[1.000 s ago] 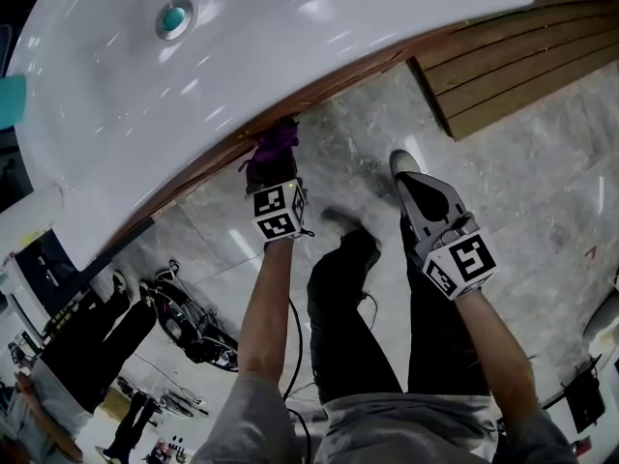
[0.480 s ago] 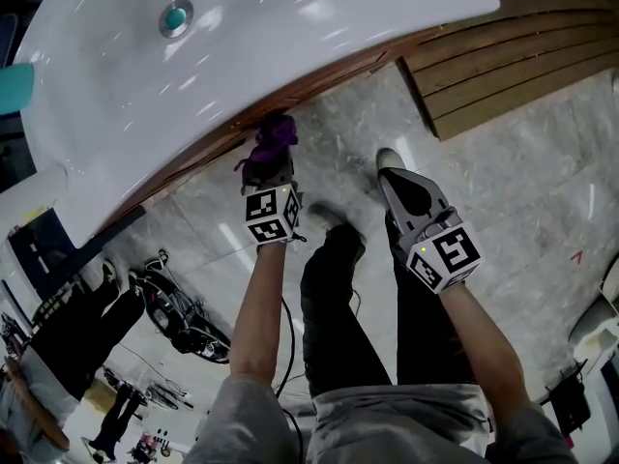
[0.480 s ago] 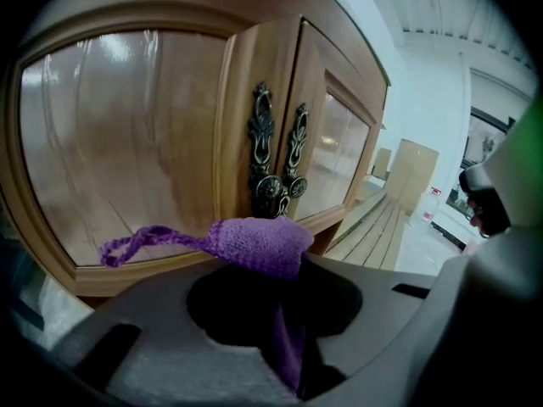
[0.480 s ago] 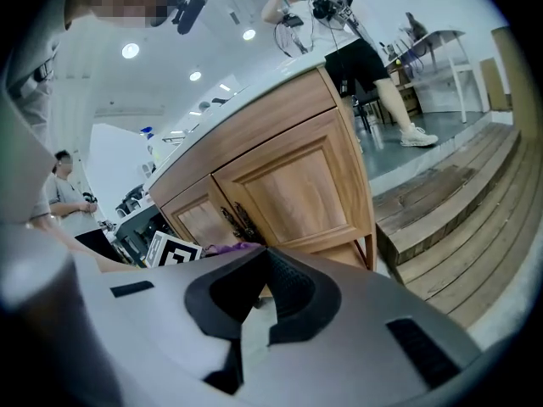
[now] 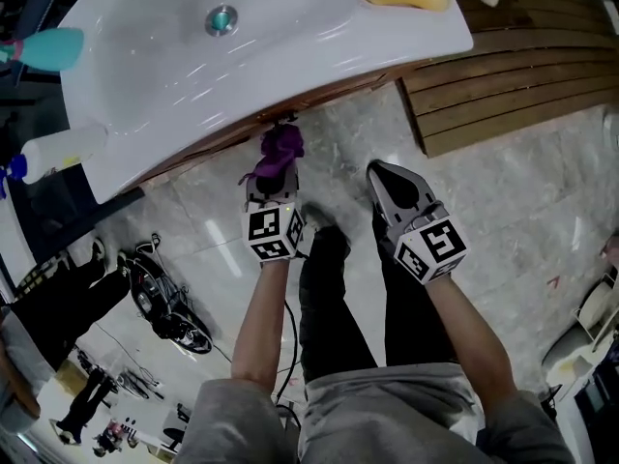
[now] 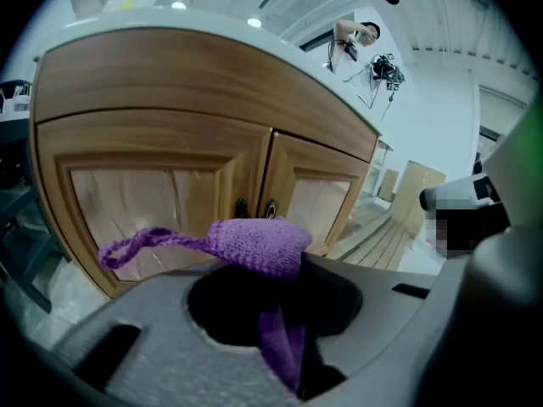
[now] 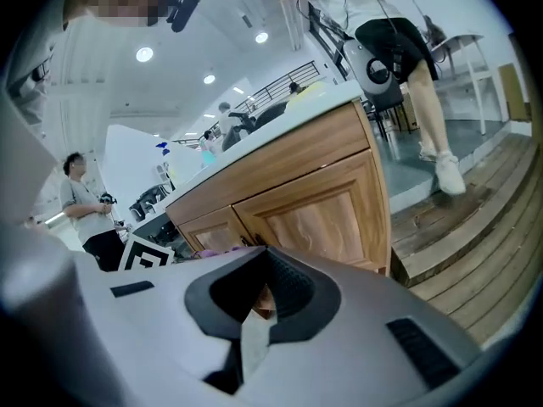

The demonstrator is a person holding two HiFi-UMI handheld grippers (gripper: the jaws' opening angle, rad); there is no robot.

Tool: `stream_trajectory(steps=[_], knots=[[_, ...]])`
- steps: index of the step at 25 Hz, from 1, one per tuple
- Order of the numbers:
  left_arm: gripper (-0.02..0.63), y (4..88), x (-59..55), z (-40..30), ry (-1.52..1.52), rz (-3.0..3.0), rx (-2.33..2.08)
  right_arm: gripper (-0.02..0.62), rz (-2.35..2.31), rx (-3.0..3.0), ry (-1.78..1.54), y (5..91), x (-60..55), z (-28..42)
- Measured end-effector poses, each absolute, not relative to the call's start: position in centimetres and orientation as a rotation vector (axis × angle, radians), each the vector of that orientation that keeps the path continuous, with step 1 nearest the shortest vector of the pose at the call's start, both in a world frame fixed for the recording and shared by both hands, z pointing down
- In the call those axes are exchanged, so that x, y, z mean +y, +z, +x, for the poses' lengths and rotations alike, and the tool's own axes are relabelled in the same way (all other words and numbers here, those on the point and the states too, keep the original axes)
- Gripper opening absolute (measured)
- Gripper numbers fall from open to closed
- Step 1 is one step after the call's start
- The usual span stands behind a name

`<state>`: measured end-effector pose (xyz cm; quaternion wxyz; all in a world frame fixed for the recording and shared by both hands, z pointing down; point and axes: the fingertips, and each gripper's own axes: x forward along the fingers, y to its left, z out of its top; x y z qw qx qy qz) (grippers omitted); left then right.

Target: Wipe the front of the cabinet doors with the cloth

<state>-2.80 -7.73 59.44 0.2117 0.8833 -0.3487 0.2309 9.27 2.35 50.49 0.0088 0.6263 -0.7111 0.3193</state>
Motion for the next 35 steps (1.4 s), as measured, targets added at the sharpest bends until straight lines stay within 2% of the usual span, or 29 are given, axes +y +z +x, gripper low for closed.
stream_trajectory(steps=[6,18,35], knots=[[0.072,52.4,-6.9,-2.2,0.567,2.478,-0.985,0.009,1.916,-2.295,0.936,45.6,0.6,8.6],[0.072,32.5,-4.9,-0.1,0.345,2.663,-1.011,0.009,1.857,-2.448,0.762,32.0,0.6,7.4],[0.072,13.1,-3.1,-1.6,0.103,2.848,-1.128,0.009,1.858,-2.596,0.389,14.4,-0.1,4.5]])
